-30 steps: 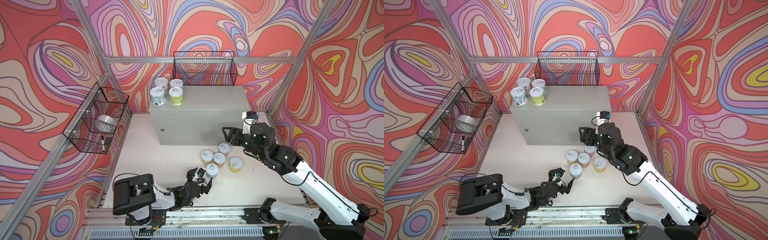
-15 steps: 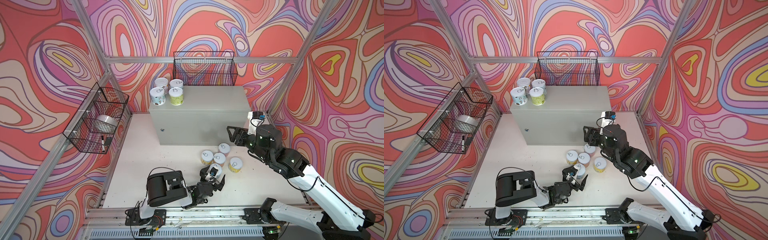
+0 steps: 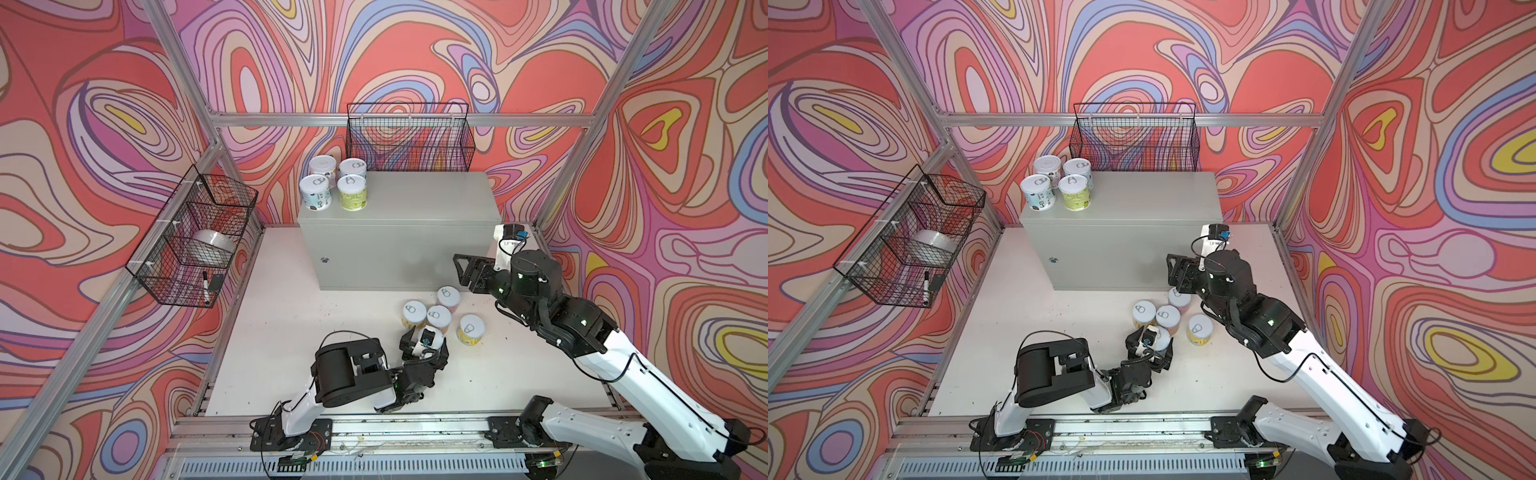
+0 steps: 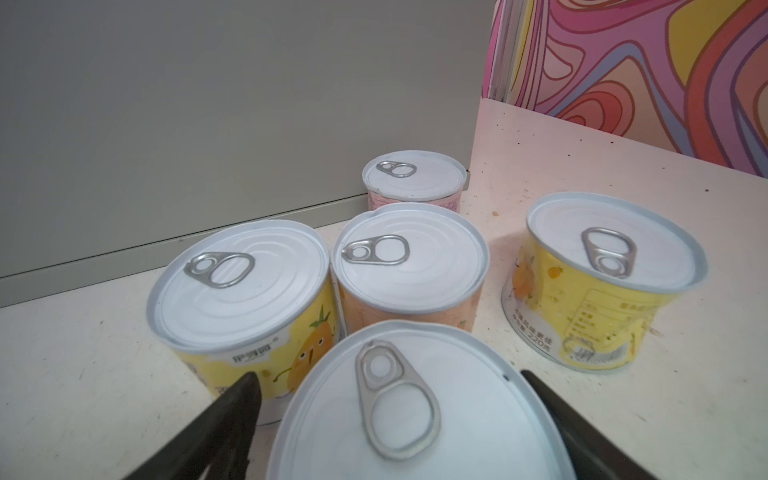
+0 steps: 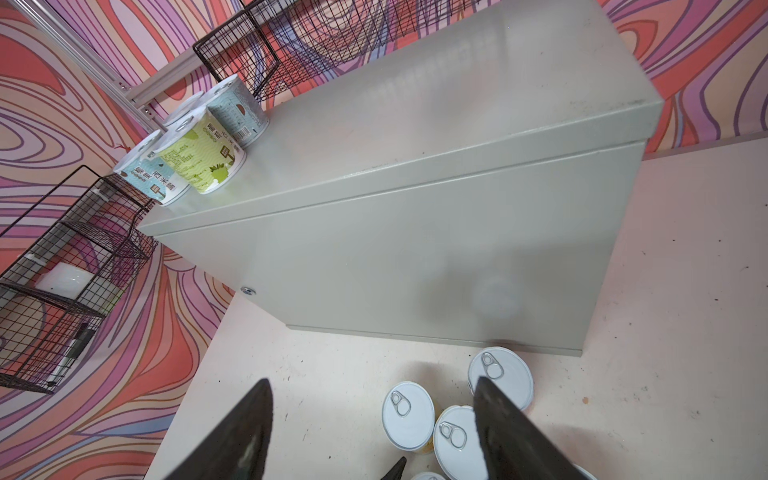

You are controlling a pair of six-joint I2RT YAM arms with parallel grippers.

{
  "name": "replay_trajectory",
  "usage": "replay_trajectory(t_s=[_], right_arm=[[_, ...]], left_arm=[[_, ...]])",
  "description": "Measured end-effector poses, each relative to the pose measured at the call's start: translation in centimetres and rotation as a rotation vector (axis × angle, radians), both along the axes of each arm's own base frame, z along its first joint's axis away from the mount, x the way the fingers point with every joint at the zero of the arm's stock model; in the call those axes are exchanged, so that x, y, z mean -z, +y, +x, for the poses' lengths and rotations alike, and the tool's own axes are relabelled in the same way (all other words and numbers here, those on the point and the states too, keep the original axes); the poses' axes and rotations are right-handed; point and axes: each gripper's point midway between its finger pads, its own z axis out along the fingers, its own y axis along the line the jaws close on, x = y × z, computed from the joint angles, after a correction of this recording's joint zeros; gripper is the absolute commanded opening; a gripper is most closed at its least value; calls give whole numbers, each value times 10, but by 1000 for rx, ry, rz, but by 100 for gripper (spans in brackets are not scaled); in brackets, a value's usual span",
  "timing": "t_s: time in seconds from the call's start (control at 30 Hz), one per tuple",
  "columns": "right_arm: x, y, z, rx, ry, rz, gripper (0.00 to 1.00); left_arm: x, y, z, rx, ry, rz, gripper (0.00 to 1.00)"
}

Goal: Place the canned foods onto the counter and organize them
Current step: 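Lower the left gripper around the light-blue can nearest the robot while the right moves aside, then close the left gripper on the light-blue can and lift it, then carry the light-blue can up over the cabinet with the left gripper while the right approaches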

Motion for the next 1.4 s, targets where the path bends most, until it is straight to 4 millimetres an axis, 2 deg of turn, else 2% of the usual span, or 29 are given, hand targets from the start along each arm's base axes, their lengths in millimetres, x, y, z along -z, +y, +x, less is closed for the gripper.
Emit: replay_trajectory(t_s=[0.4,0.5,0.6,0.77,0.97,1.0,1.1,1.13,1.4], right_arm=[[1,0,0,0,0,0,76],[2,0,0,0,2,-1,76],[4,0,0,0,7,-6,76],[7,0,0,0,10,-9,76],[7,0,0,2,10,-9,76],[8,0,1,4,9,-10,76],[10,0,1,5,13,-13,76],[11,0,1,5,13,-13,76],[10,-2,2,15,9,-19,75]], left_arm=[[15,3,7,-20,12,21,95],[16,4,7,-24,10,26,90],[16,4,7,-24,11,26,82],[15,9,14,-43,12,19,59],[15,12,18,-54,13,15,39],[15,12,18,-53,13,15,33],[16,13,17,-50,15,17,5],[16,15,16,-49,15,20,0],[9,28,-1,26,13,102,0]])
